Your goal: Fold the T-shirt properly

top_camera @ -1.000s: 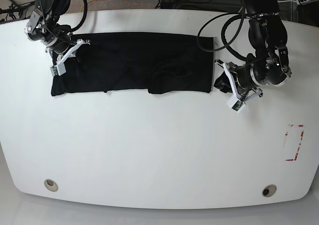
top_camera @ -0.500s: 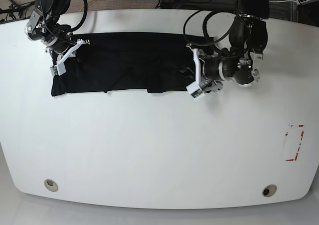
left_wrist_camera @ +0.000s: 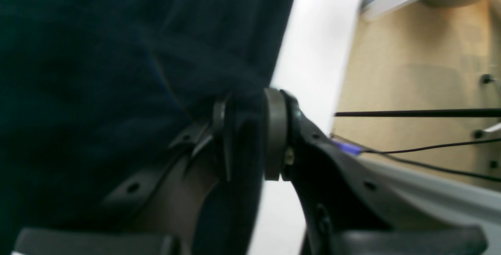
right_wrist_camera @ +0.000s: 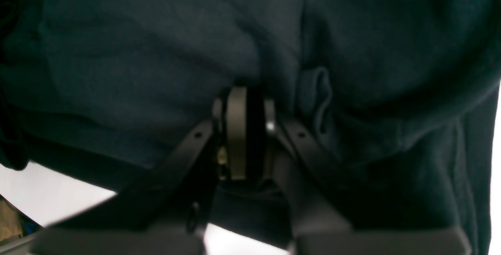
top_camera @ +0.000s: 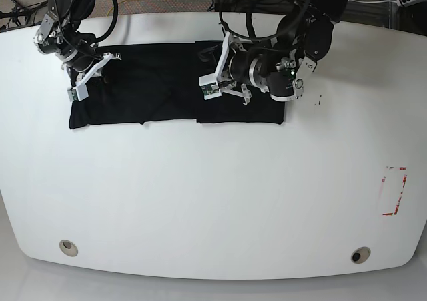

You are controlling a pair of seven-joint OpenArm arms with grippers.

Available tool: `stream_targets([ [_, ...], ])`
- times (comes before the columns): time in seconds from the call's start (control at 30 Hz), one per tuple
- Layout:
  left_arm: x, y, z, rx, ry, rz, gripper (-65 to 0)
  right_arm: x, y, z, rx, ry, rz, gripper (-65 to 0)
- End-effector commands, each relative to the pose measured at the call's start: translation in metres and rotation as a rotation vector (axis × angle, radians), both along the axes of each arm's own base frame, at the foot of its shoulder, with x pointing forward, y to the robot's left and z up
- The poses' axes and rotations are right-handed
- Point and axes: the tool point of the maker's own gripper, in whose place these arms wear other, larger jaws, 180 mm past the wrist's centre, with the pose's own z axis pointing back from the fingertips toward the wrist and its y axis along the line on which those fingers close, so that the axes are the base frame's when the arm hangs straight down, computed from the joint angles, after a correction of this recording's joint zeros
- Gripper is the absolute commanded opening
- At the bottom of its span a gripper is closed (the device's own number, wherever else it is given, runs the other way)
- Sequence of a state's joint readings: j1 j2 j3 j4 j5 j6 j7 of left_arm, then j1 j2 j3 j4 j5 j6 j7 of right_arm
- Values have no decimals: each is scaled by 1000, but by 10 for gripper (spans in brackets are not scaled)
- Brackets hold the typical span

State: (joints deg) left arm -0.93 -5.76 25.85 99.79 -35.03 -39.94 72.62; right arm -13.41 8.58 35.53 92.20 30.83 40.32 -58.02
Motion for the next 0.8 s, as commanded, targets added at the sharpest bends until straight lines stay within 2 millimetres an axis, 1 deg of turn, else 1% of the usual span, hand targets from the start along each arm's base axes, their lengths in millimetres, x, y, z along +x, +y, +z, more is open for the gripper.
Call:
stream_targets([
  [0.0,21,3,22,-38,-78,39,-542,-4,-4,-2,-30,31,8,-599],
  [0.07,35,19,23,-15,-108,100,-542,-4,-4,-2,-29,30,8,-599],
  [0.2,61,55,19,60,-157,225,-543,-3,-1,-2,-20,26,6,-598],
  [0.23,69,66,19,76,-172,267,-543,1,-1,0,-21,18,7,-596],
  [0.37,74,105,5,153,-182,391,-543,5,-1,3,-22,8,8,-593],
  [0.43,76,115,2,168,-190,426,-543,9,-1,7,-30,-8,11,-591],
  [0.47,77,120,0,175,-199,445,-543,11,-1,10,-35,-18,13,-574],
  [0.53,74,127,-5,193,-203,461,-543,13,0,15,-46,-26,22,-518],
  [0.67,71,141,-12,228,-204,495,-543,22,-2,30,-88,-32,47,-363],
  [0.73,70,146,-18,242,-183,508,-544,26,-2,37,-106,-37,58,-320],
  [0.77,68,150,-25,249,-159,520,-544,31,-3,45,-126,-53,66,-304],
])
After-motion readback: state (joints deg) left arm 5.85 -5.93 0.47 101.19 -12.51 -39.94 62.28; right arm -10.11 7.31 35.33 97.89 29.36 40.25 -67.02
